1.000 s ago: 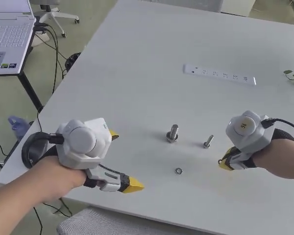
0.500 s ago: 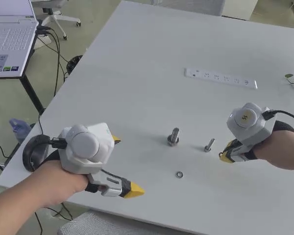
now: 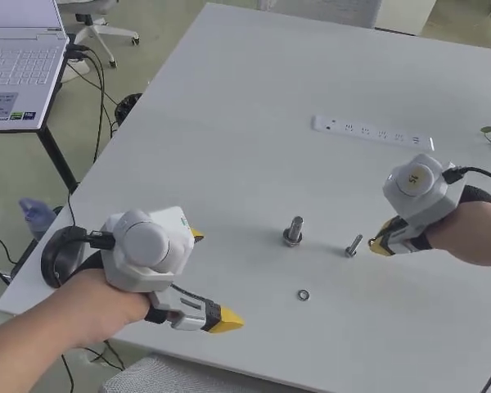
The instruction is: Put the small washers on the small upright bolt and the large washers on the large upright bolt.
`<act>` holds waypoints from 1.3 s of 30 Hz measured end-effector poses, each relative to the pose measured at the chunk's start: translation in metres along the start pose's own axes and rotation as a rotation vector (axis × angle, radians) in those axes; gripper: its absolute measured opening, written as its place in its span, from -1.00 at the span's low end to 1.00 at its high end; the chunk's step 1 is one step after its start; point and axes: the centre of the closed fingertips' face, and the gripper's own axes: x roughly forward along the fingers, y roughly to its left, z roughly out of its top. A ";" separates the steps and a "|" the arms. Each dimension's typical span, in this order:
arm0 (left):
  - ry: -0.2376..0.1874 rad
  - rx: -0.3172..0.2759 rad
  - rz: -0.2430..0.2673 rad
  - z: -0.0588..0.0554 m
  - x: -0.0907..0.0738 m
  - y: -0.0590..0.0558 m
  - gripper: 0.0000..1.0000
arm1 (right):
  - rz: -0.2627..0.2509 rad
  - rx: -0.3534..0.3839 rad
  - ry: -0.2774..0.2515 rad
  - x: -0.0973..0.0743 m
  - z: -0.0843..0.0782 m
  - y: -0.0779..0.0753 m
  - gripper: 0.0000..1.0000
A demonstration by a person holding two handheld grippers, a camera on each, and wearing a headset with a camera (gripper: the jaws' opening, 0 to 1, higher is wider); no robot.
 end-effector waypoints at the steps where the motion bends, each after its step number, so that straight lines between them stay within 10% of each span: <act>1: 0.003 0.000 0.000 -0.001 0.000 0.000 0.74 | -0.002 -0.001 0.000 0.000 0.001 -0.001 -0.76; 39: 0.011 -0.017 -0.010 -0.004 0.005 0.005 0.69 | 0.018 -0.024 0.014 0.017 0.017 -0.006 -0.76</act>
